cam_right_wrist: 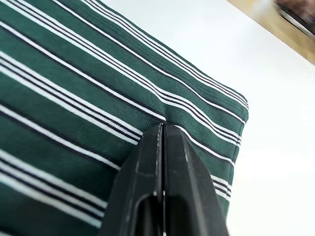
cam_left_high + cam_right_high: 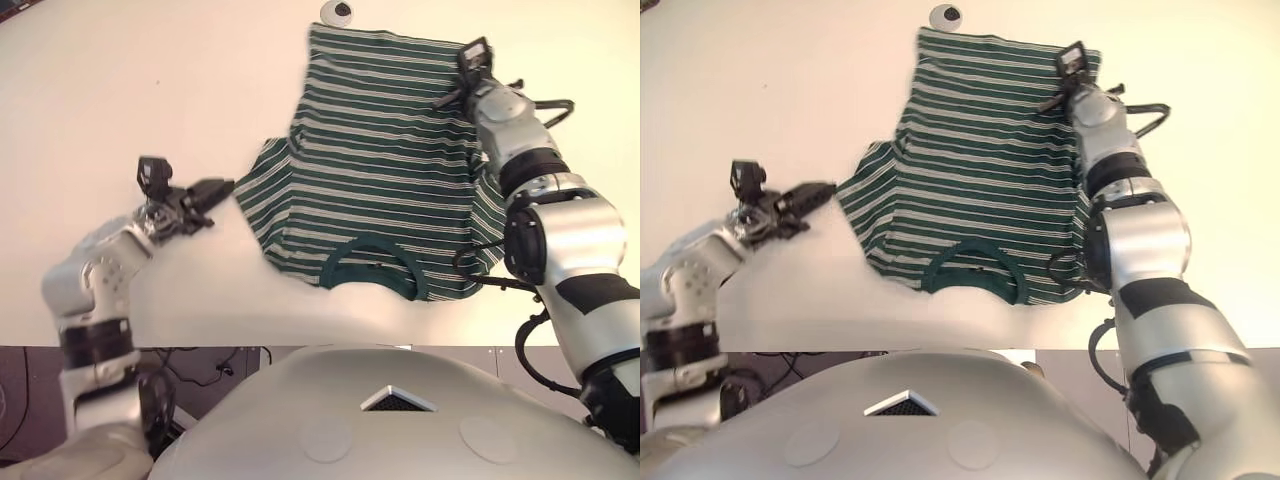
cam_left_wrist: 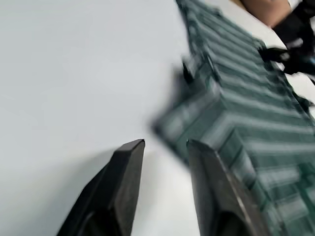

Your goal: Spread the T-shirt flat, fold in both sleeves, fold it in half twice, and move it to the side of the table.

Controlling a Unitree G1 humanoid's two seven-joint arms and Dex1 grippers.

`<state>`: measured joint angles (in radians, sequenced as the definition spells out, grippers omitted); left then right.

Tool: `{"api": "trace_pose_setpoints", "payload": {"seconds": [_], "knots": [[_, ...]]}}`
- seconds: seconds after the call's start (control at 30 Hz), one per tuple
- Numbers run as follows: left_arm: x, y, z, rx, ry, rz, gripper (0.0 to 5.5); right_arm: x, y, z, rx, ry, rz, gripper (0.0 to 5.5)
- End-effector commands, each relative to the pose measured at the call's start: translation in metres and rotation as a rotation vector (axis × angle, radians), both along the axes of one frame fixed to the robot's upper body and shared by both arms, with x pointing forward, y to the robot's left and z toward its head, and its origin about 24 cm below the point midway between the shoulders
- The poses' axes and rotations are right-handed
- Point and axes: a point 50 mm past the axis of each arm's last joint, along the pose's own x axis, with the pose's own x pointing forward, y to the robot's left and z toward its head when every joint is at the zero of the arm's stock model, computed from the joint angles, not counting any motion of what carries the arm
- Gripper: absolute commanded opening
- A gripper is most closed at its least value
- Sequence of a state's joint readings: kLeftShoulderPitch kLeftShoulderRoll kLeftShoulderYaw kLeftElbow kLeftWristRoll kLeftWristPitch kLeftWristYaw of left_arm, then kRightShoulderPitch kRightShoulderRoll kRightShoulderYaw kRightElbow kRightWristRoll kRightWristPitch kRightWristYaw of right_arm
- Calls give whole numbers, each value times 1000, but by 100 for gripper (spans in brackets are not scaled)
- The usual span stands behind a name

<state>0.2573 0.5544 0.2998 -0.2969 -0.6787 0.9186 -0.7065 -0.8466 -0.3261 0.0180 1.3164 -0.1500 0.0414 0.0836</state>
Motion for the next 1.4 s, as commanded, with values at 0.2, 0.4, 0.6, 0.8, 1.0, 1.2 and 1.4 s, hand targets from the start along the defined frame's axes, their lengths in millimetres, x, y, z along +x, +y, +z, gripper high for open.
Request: {"api": "trace_pose_setpoints", "payload": {"seconds": [0.2, 0.4, 0.6, 0.8, 1.0, 1.2, 1.4], "knots": [[12, -2, -15, 52, 62, 96, 157, -3, 28, -11, 73, -4, 135, 0], [58, -24, -26, 37, 34, 157, 157, 21, 54, 32, 89, -221, 285, 0], [68, -30, -41, 40, 73, 212, 157, 25, 51, 57, 122, -342, 354, 0], [76, -47, -44, -5, 85, 158, 157, 19, 42, 45, 118, -304, 312, 0], [82, -56, -47, -20, 83, 142, 133, 19, 46, 42, 118, -289, 314, 0], [87, -58, -47, -23, 36, 141, 36, 20, 43, 43, 115, -295, 290, 0], [81, -34, -41, -52, -42, 269, 2, 22, 37, 49, 104, -317, 264, 0]]}}
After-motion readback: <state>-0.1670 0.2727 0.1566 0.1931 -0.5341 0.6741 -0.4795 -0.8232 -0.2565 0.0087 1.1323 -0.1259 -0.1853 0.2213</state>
